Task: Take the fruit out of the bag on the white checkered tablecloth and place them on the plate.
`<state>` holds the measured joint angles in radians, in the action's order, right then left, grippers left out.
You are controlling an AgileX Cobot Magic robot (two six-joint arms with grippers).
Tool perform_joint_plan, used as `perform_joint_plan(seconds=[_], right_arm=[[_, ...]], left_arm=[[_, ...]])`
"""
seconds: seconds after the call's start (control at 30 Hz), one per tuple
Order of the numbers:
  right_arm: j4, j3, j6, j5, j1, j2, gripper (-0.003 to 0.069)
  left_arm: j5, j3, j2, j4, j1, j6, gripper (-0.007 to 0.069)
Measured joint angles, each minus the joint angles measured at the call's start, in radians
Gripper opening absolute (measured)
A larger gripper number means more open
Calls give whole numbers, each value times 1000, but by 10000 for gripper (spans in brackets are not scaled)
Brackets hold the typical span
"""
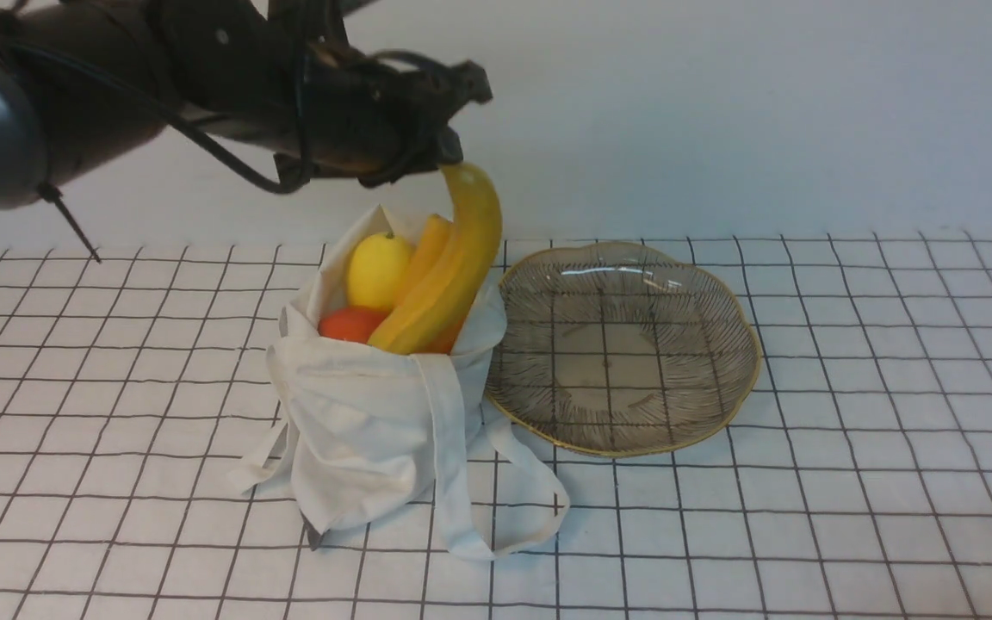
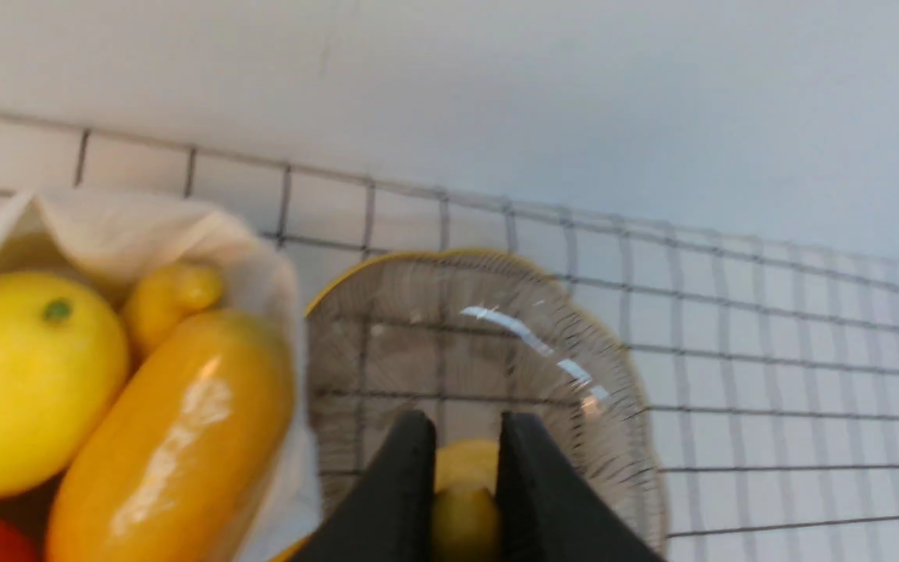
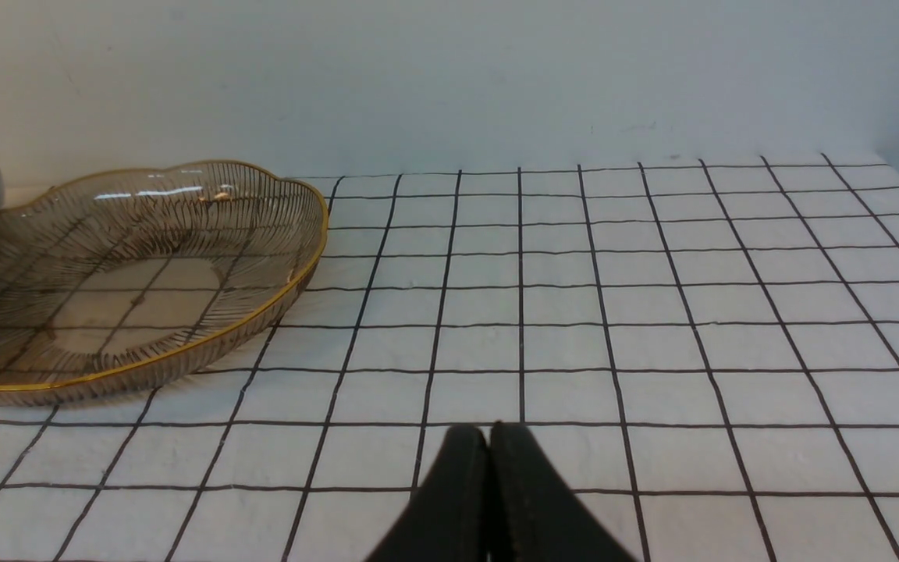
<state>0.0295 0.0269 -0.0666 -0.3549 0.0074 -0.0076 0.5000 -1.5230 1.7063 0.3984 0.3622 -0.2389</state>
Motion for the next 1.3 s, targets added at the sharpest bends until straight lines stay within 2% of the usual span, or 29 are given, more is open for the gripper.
perform_joint_plan(seconds=[0.17, 0.33, 0.67, 0.77, 0.83, 0.97, 1.1, 1.2, 1.23, 1.3], right_arm=[[0, 0, 0, 0, 0, 0, -15], [0, 0, 0, 0, 0, 0, -15], [0, 0, 0, 0, 0, 0, -15], [0, 0, 0, 0, 0, 0, -15], [0, 0, 0, 0, 0, 0, -15], [0, 0, 0, 0, 0, 0, -15], [0, 0, 0, 0, 0, 0, -15], [0, 0, 0, 0, 0, 0, -15], [0, 0, 0, 0, 0, 0, -15], [0, 0, 0, 0, 0, 0, -15]], left_arm=[[-59, -25, -43, 128, 5, 4, 72], [-174, -26, 8, 238, 70, 4, 72], [-377, -26, 232, 267, 205, 5, 75], [-438, -26, 295, 270, 235, 5, 105], [-470, -26, 326, 272, 250, 5, 149], [-487, -26, 361, 273, 259, 11, 319], [-493, -27, 363, 253, 259, 74, 465], [-461, -39, 353, 231, 258, 180, 511], [-456, -40, 349, 226, 258, 188, 510], [-367, -63, 321, 198, 253, 284, 490]])
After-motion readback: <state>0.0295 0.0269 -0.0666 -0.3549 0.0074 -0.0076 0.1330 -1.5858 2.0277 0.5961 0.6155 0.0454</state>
